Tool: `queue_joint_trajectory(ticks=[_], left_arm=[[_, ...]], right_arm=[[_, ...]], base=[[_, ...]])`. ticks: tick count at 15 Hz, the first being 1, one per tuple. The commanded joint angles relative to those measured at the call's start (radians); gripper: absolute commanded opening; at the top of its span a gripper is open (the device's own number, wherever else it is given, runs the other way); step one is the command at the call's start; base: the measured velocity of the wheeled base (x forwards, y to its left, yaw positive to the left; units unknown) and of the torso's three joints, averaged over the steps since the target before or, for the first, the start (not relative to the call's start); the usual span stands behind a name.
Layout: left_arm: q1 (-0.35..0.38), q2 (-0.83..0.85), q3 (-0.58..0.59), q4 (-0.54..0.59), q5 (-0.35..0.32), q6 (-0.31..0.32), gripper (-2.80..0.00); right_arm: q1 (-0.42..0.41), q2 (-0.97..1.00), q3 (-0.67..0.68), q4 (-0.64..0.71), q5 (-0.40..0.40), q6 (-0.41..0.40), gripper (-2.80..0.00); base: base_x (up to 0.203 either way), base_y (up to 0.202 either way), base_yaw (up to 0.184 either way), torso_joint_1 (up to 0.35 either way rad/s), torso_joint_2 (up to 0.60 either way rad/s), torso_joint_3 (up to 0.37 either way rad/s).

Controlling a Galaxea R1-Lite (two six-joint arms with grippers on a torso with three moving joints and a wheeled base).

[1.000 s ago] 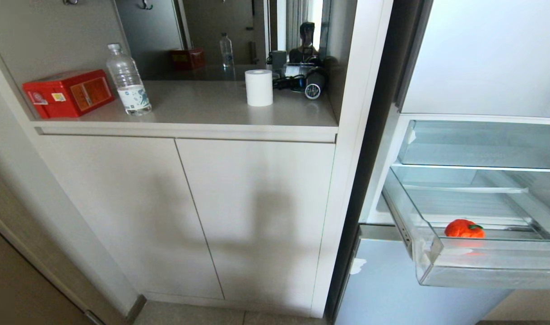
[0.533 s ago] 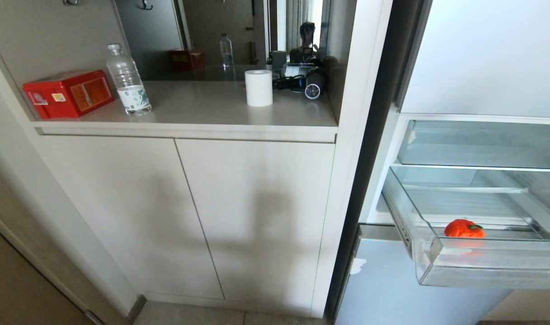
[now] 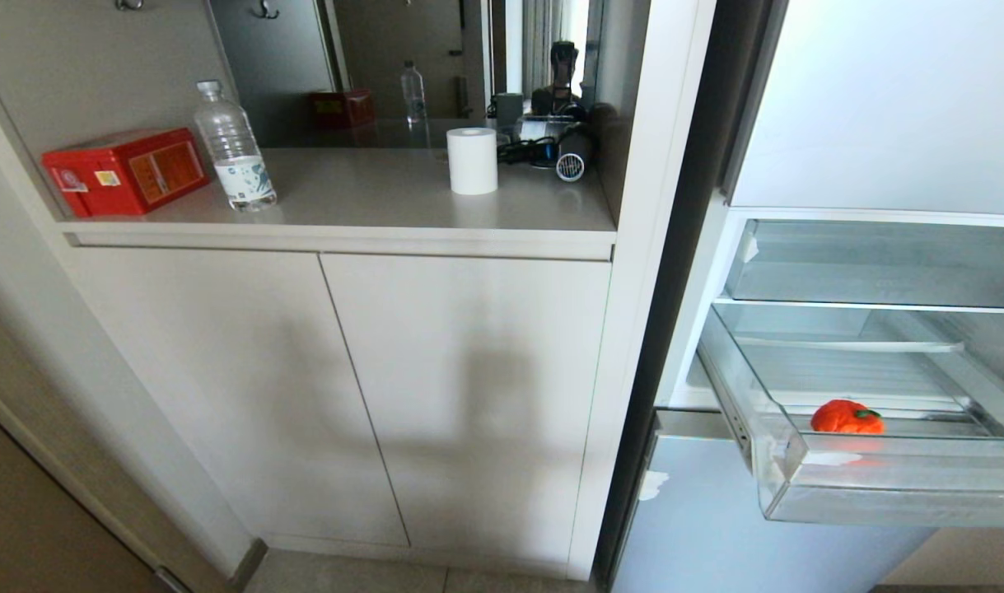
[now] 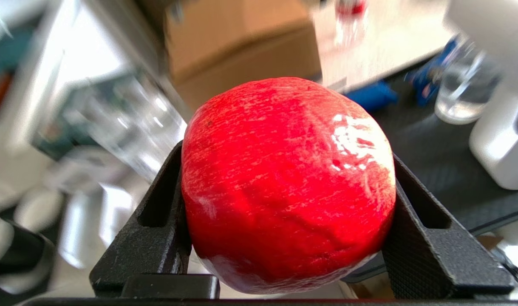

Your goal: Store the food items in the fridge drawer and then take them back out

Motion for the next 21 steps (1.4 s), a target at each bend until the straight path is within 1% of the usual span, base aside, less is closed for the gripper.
queue_joint_trajectory(ticks=[1,2,4,7,9,11,13,21], left_arm=[[0.000,0.002,0.000,0.001,0.000,0.000,-2.80],[0.000,0.002,0.000,0.001,0.000,0.000,-2.80],[0.000,0.002,0.000,0.001,0.000,0.000,-2.80],[0.000,0.002,0.000,0.001,0.000,0.000,-2.80],[0.000,0.002,0.000,0.001,0.000,0.000,-2.80],[0.000,0.002,0.000,0.001,0.000,0.000,-2.80],[0.000,0.002,0.000,0.001,0.000,0.000,-2.80],[0.000,0.002,0.000,0.001,0.000,0.000,-2.80]], right_arm=[[-0.002,0.149,-0.022,-0.006,0.022,-0.037,-2.80],[-0.003,0.197,-0.036,-0.013,0.027,-0.060,-2.80],[-0.009,0.287,-0.080,-0.048,0.028,-0.079,-2.80],[-0.038,0.406,-0.174,-0.064,0.025,-0.092,-2.80],[-0.059,0.465,-0.194,-0.070,0.025,-0.125,-2.80],[-0.075,0.502,-0.197,-0.099,0.025,-0.144,-2.80],[-0.081,0.530,-0.198,-0.134,0.025,-0.144,-2.80],[-0.091,0.602,-0.242,-0.139,0.025,-0.149,-2.80]], base=[[0.000,0.000,0.000,0.000,0.00,0.000],[0.000,0.000,0.000,0.000,0.00,0.000],[0.000,0.000,0.000,0.000,0.00,0.000],[0.000,0.000,0.000,0.000,0.00,0.000],[0.000,0.000,0.000,0.000,0.00,0.000],[0.000,0.000,0.000,0.000,0.00,0.000],[0.000,0.000,0.000,0.000,0.00,0.000],[0.000,0.000,0.000,0.000,0.00,0.000]])
